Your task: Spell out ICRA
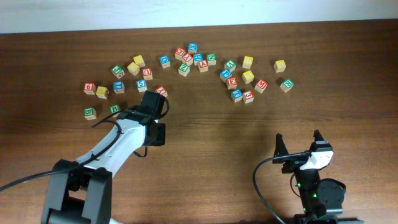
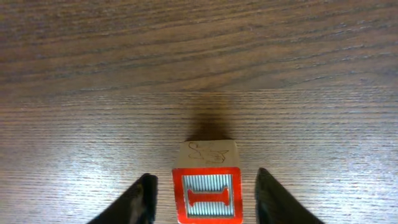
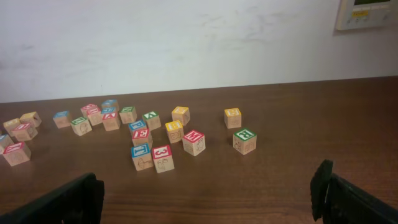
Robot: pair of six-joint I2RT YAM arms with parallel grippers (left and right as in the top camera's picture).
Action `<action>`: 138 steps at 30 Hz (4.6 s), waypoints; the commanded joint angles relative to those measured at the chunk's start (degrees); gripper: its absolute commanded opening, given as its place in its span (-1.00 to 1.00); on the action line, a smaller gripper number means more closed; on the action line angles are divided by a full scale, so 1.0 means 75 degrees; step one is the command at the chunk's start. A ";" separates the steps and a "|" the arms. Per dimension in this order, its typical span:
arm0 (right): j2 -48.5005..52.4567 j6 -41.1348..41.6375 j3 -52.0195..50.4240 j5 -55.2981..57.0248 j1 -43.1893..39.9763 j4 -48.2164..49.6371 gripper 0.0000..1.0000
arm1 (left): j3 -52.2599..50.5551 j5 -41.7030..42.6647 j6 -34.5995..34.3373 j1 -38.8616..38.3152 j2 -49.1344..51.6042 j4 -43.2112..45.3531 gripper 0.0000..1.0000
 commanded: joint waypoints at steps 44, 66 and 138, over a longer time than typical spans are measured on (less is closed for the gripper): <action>-0.0044 0.0023 -0.0038 0.0015 -0.0050 -0.0047 0.97 | -0.0076 0.1105 0.0015 -0.0003 -0.0087 0.0898 -0.92; -0.0044 0.0020 -0.0038 0.0015 -0.0050 -0.0047 0.97 | -0.0192 0.0402 -0.0044 0.0000 -0.0087 0.1276 -1.00; -0.0044 0.0023 -0.0038 0.0015 -0.0050 -0.0047 0.97 | 0.0140 0.0871 -0.0192 -0.0003 -0.0090 0.0685 -1.00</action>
